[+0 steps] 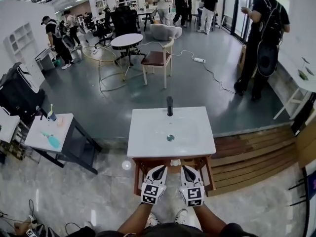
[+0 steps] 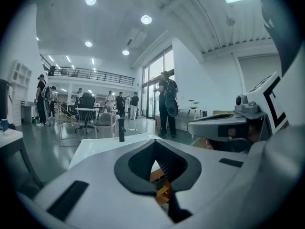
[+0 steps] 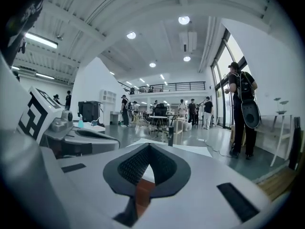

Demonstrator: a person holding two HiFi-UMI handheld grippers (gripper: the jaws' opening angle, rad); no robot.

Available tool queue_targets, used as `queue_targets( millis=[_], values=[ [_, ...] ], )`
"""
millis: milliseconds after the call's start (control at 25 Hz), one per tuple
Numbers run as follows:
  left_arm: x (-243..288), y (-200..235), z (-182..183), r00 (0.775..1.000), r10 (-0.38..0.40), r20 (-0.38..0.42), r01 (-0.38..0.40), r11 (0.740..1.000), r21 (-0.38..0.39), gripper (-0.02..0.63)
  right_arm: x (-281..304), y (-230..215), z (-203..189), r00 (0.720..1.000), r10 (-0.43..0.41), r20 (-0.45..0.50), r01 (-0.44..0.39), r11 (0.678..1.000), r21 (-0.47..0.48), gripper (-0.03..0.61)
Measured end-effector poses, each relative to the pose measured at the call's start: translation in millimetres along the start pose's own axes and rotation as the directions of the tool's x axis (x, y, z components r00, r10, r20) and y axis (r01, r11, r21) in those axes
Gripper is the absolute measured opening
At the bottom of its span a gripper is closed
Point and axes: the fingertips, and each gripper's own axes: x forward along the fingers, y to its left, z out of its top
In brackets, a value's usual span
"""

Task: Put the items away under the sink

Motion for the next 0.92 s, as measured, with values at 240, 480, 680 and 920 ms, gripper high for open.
queue_targets(
  millis=[240, 480, 680, 920],
  values=[
    [-21.6, 8.3, 15.9, 1.0, 0.013, 0.026, -0.012, 1.0, -0.024, 0.006, -6.8, 9.8, 18.9, 0.999, -0.021, 0.031, 0.022, 1.0, -0.016, 0.023],
    [-41.1, 26.1, 45.8, 0.995, 0.049, 0.086, -0.047, 0.999, -0.028, 0.006, -9.9, 26.4, 27.3, 0.999, -0.013, 0.042, 0.014, 1.0, -0.02, 0.023],
    [-55.4, 40.9, 52.5, 0.99, 0.087, 0.115, -0.079, 0.994, -0.074, 0.006, -5.1, 37.6, 26.8, 0.999, 0.007, 0.037, -0.005, 0.999, -0.032, 0.023],
    [-55.2, 43.4, 45.4, 0.989, 0.103, 0.102, -0.097, 0.993, -0.064, 0.006, -8.0, 33.6, 38.7, 0.993, -0.02, 0.114, 0.025, 0.999, -0.043, 0.023]
  ],
)
